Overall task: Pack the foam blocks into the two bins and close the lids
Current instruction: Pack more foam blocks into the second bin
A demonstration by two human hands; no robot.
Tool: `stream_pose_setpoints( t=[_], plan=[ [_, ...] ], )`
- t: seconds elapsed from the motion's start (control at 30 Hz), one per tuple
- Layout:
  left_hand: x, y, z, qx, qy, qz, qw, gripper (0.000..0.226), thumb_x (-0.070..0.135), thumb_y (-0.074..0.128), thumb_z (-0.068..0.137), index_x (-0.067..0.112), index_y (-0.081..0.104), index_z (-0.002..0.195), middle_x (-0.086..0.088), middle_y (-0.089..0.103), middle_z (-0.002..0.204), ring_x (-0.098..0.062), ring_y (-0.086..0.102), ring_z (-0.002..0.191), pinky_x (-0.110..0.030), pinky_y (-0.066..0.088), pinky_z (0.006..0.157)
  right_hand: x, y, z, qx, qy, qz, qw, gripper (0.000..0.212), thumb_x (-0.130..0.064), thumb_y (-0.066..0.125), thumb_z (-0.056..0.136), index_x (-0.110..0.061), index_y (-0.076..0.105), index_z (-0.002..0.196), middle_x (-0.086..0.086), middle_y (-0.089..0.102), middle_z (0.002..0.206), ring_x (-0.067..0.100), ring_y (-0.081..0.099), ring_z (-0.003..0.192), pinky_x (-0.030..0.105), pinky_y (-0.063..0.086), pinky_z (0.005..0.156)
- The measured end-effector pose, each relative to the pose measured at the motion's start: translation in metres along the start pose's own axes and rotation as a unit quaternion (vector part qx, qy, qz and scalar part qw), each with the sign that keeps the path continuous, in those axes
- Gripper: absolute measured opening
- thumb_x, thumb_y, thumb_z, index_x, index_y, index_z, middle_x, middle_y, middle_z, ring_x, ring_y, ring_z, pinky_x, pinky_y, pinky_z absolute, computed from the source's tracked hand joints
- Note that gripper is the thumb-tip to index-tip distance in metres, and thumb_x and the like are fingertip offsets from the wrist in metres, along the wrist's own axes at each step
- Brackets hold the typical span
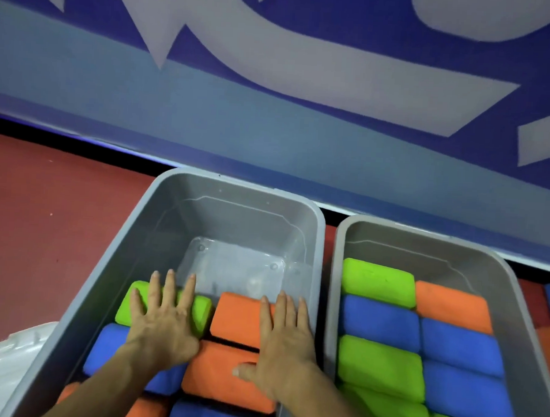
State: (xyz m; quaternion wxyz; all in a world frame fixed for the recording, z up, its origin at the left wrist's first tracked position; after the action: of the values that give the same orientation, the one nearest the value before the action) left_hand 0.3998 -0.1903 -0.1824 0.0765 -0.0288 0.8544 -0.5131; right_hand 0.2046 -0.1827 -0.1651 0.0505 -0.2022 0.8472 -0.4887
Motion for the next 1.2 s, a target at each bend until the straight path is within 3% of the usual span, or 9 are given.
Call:
stream_pose_setpoints(
  t=[0.13, 0.23, 0.33, 0.47, 0.6, 0.77, 0.93, 1.07, 1.2],
  plan=[
    [0.02, -0.023, -0.018, 0.038, 0.038, 0.015, 0.998, 0.106, 0.04, 0.051, 0.066, 0.025, -0.007, 0.153, -0.02, -0.002, 0.16, -0.045, -0.007, 0.144, -0.063, 0.008, 0.113, 0.008, -0.011, -0.011, 0.116, -0.034, 0.075, 0.99, 0.096, -0.069, 0.041, 0.084, -0.006, 0.014, 0.151, 0.023, 0.013, 0.158, 0.037, 0.013, 0.146, 0.054, 0.004, 0.118],
    [0.035, -0.057, -0.036, 0.096, 0.125, -0.03, 0.987, 0.092, 0.037, 0.058, 0.056, 0.016, 0.042, 0.143, -0.025, 0.042, 0.144, -0.05, 0.029, 0.135, -0.067, 0.034, 0.101, 0.03, -0.037, -0.037, 0.22, -0.024, 0.172, 0.96, 0.066, -0.062, 0.034, 0.084, -0.017, 0.051, 0.129, 0.006, 0.055, 0.131, 0.028, 0.047, 0.121, 0.047, 0.034, 0.108],
    [0.07, -0.102, -0.059, 0.201, 0.201, -0.094, 0.954, 0.074, 0.035, 0.049, 0.061, 0.013, 0.053, 0.132, -0.025, 0.053, 0.129, -0.05, 0.039, 0.126, -0.064, 0.04, 0.097, 0.088, -0.054, -0.071, 0.302, 0.029, 0.236, 0.923, 0.046, -0.054, 0.04, 0.086, -0.02, 0.059, 0.11, 0.001, 0.06, 0.111, 0.026, 0.052, 0.105, 0.041, 0.041, 0.096],
    [0.164, -0.158, -0.085, 0.276, 0.305, -0.133, 0.902, 0.067, 0.042, 0.045, 0.066, 0.009, 0.06, 0.122, -0.024, 0.059, 0.116, -0.05, 0.047, 0.115, -0.06, 0.042, 0.093, 0.218, -0.041, -0.121, 0.335, 0.144, 0.253, 0.896, 0.045, -0.052, 0.038, 0.086, -0.019, 0.061, 0.108, 0.002, 0.063, 0.108, 0.028, 0.055, 0.103, 0.044, 0.044, 0.093],
    [0.311, -0.168, -0.111, 0.24, 0.431, -0.123, 0.861, 0.065, 0.042, 0.048, 0.068, 0.013, 0.057, 0.126, -0.014, 0.057, 0.117, -0.04, 0.052, 0.112, -0.052, 0.047, 0.093, 0.361, 0.022, -0.173, 0.302, 0.293, 0.25, 0.872, 0.05, -0.052, 0.031, 0.084, -0.017, 0.059, 0.108, 0.005, 0.062, 0.109, 0.03, 0.053, 0.107, 0.044, 0.041, 0.091],
    [0.508, -0.142, -0.091, 0.2, 0.539, -0.103, 0.812, 0.059, 0.039, 0.043, 0.075, 0.016, 0.051, 0.129, -0.011, 0.055, 0.115, -0.035, 0.054, 0.103, -0.044, 0.05, 0.088, 0.51, 0.126, -0.174, 0.213, 0.386, 0.217, 0.871, 0.041, -0.045, 0.05, 0.089, -0.018, 0.052, 0.119, 0.007, 0.056, 0.12, 0.031, 0.048, 0.115, 0.042, 0.041, 0.095],
    [0.63, -0.103, -0.053, 0.078, 0.537, -0.047, 0.839, 0.064, 0.032, 0.048, 0.089, 0.027, 0.02, 0.146, -0.006, 0.034, 0.14, -0.036, 0.059, 0.1, -0.04, 0.049, 0.081, 0.594, 0.229, -0.14, 0.126, 0.46, 0.274, 0.835, 0.062, -0.05, 0.069, 0.079, -0.014, 0.043, 0.123, 0.013, 0.048, 0.128, 0.037, 0.043, 0.12, 0.047, 0.043, 0.094],
    [0.651, -0.077, -0.044, 0.132, 0.514, 0.047, 0.846, 0.073, 0.041, 0.046, 0.087, 0.03, 0.006, 0.147, -0.001, 0.037, 0.14, -0.029, 0.06, 0.1, -0.037, 0.045, 0.076, 0.628, 0.3, -0.13, 0.099, 0.536, 0.32, 0.775, 0.094, -0.058, 0.079, 0.065, -0.016, 0.03, 0.133, 0.014, 0.039, 0.134, 0.038, 0.037, 0.124, 0.054, 0.043, 0.095],
    [0.654, -0.072, -0.044, 0.155, 0.511, 0.04, 0.845, 0.076, 0.047, 0.045, 0.086, 0.035, -0.002, 0.144, 0.005, 0.035, 0.137, -0.022, 0.057, 0.107, -0.035, 0.042, 0.077, 0.65, 0.349, -0.113, 0.031, 0.551, 0.314, 0.772, 0.133, -0.071, 0.079, 0.051, -0.027, -0.001, 0.148, 0.013, 0.008, 0.153, 0.043, 0.016, 0.137, 0.067, 0.026, 0.101]
  ],
)
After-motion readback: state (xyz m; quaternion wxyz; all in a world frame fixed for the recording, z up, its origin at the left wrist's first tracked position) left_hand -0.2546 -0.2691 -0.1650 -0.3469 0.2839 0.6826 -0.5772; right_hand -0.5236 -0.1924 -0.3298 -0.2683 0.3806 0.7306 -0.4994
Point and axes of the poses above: each hand's wrist, its own z-axis towards the middle knuckle, its own y-axis out of the palm, x = y × z, the point moved 2 cm from there along z, towards the middle knuckle
